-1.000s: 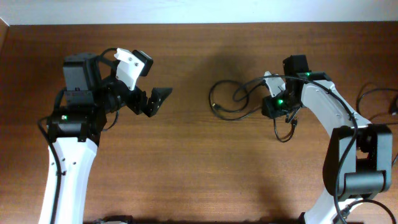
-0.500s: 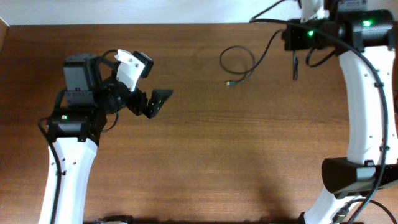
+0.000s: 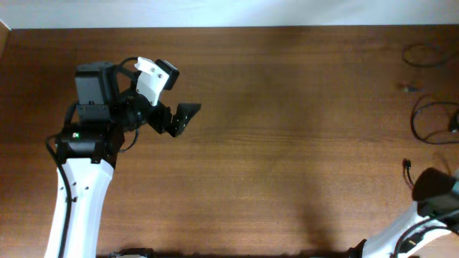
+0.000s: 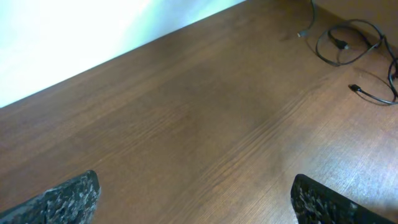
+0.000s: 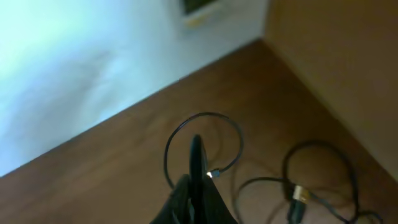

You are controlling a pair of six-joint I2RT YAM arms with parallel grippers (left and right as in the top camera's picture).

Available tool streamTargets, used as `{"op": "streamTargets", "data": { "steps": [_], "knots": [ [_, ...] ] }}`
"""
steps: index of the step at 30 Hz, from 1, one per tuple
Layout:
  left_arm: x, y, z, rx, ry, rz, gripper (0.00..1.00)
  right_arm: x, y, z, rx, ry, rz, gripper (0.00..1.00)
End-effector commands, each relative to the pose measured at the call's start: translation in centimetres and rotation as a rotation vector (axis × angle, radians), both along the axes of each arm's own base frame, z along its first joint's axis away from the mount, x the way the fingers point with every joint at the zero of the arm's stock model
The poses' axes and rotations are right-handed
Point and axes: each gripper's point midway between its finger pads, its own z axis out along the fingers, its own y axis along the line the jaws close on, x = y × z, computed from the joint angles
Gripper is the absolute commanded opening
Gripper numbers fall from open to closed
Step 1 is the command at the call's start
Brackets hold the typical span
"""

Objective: Untangle cables

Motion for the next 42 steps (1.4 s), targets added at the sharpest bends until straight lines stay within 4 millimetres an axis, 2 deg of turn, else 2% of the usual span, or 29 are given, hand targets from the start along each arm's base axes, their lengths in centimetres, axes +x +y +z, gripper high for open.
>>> {"op": "streamTargets", "data": {
  "steps": [1,5,8,13,14,15,18,20,21,22,23,25,26,27,28,29,32,36,37,38,40,42],
  "knots": [
    [-0.3,-0.7,0.2,-0.001,-0.013,-0.032,0.99,0.3,-4.1,-2.8,0.044,0.015,-0.068,0.04],
    [-0.5,-1.6,0.3,0.0,-0.019,-0.057,0.99,2.9,-5.9,-7.8,0.084,0.056,-0.072,0.04],
    [-1.1,-3.0,0.2,0.0,-0.012,-0.097,0.99,4.6,-7.7,-12.6,0.132,0.091,-0.13,0.04],
    [-2.3,-5.6,0.2,0.0,-0.012,-0.175,0.99,5.3,-10.3,-21.4,0.138,0.227,-0.225,0.04],
    [-2.5,-6.0,0.2,-0.003,-0.007,-0.182,0.99,5.3,-10.6,-22.6,0.139,0.243,-0.232,0.04],
    [-2.6,-6.4,0.1,0.0,0.0,-0.18,0.99,5.4,-11.0,-25.4,0.149,0.278,-0.249,0.04],
    [-2.8,-7.0,0.0,0.006,0.007,-0.179,0.99,5.0,-11.6,-28.7,0.165,0.327,-0.271,0.04],
    [-2.6,-7.3,0.1,0.013,-0.007,-0.174,0.99,4.7,-11.9,-29.3,0.171,0.338,-0.278,0.04],
    [-2.6,-7.4,0.1,0.014,-0.008,-0.175,0.99,4.6,-11.9,-29.0,0.171,0.336,-0.279,0.04],
    [-2.6,-7.4,0.1,0.015,-0.007,-0.174,0.99,4.7,-11.8,-28.6,0.173,0.332,-0.276,0.57],
    [-2.6,-7.4,0.2,0.014,-0.009,-0.174,0.99,4.7,-11.7,-27.9,0.172,0.325,-0.272,0.99],
    [-2.6,-7.4,0.2,0.014,-0.01,-0.174,0.99,4.9,-11.6,-24.4,0.149,0.286,-0.272,0.99],
    [-2.6,-7.4,0.2,0.014,-0.01,-0.174,0.99,4.8,-11.5,-21.4,0.128,0.247,-0.273,0.99],
    [-2.6,-7.4,0.2,0.014,-0.01,-0.174,0.99,4.6,-11.4,-19.3,0.12,0.218,-0.283,0.99],
    [-2.6,-7.4,0.2,0.014,-0.01,-0.174,0.99,4.0,-11.1,-16.8,0.124,0.182,-0.312,0.99],
    [-2.6,-7.4,0.2,0.014,-0.01,-0.174,0.99,2.6,-10.9,-14.6,0.127,0.168,-0.366,0.99],
    [-2.4,-7.2,0.1,0.024,-0.011,-0.162,0.99,-1.6,-10.3,-12.6,0.123,0.239,-0.49,0.99],
    [-0.9,-5.5,-0.5,0.101,-0.031,-0.056,0.99,-7.2,-7.6,-12.1,0.179,0.398,-0.577,0.99],
    [-0.5,-5.2,-0.4,0.114,-0.043,-0.035,0.99,-7.6,-7.1,-11.6,0.174,0.419,-0.539,0.99],
    [0.1,-4.4,-0.3,0.127,-0.048,0.013,0.99,-7.6,-5.3,-8.9,0.173,0.364,-0.465,0.99],
    [1.0,-3.0,-0.2,0.113,-0.035,0.097,0.99,-8.1,-3.8,-5.5,0.146,0.293,-0.442,0.99],
    [1.7,-1.8,0.1,0.092,-0.03,0.15,0.99,-8.8,-1.3,-1.5,0.115,0.211,-0.379,0.99]
  ]
}}
